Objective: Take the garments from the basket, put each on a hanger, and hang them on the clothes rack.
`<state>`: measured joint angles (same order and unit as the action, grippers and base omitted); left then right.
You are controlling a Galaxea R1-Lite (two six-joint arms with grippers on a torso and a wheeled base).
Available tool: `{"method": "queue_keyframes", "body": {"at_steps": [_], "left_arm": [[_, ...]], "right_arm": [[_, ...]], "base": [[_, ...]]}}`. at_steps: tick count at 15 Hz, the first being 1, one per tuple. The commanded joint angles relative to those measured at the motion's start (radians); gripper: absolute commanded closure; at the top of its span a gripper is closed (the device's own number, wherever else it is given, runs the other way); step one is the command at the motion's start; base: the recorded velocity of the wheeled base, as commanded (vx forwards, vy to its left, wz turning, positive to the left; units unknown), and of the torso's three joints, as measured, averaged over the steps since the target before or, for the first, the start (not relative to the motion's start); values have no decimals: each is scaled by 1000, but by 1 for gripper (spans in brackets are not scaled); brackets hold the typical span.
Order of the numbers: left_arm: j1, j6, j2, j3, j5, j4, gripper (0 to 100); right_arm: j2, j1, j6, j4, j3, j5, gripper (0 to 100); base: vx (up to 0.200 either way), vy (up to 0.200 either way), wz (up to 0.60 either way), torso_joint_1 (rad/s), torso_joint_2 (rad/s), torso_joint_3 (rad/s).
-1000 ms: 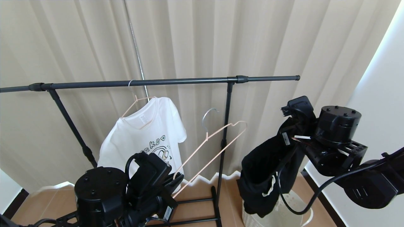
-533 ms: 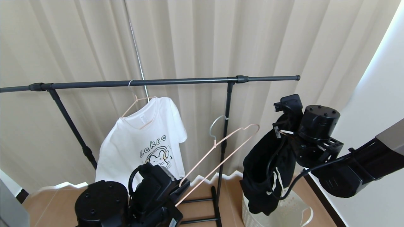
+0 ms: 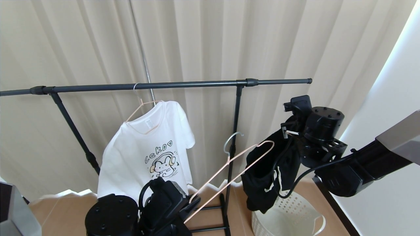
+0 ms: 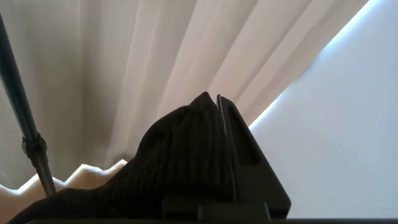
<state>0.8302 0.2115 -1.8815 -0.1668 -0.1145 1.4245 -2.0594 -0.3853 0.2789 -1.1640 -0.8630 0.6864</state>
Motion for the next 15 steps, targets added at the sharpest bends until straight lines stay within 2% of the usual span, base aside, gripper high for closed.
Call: {"method": "queue_keyframes", "body": {"at_steps": [1, 4, 7, 11, 15], "left_arm": [[1, -1, -5, -2, -1, 1, 100], [-2, -20, -54, -22, -5, 40, 100], [-2, -24, -105, -16, -8, 142, 100], [-2, -24, -122, -11, -5, 146, 100], [3, -21, -120, 12, 1, 146, 100]], "right_arm": [[-1, -4, -1, 0, -1, -1, 100], [31, -69, -40, 0, 27, 1, 100], [56, -113, -46, 0, 48, -1, 100], [65, -156, -63, -25, 50, 1, 100], [65, -162, -61, -43, 58, 1, 100]], "base": [[0, 0, 0, 0, 0, 0], [0, 0, 0, 0, 0, 0], [0, 0, 0, 0, 0, 0], [0, 0, 0, 0, 0, 0], [0, 0, 0, 0, 0, 0]]}}
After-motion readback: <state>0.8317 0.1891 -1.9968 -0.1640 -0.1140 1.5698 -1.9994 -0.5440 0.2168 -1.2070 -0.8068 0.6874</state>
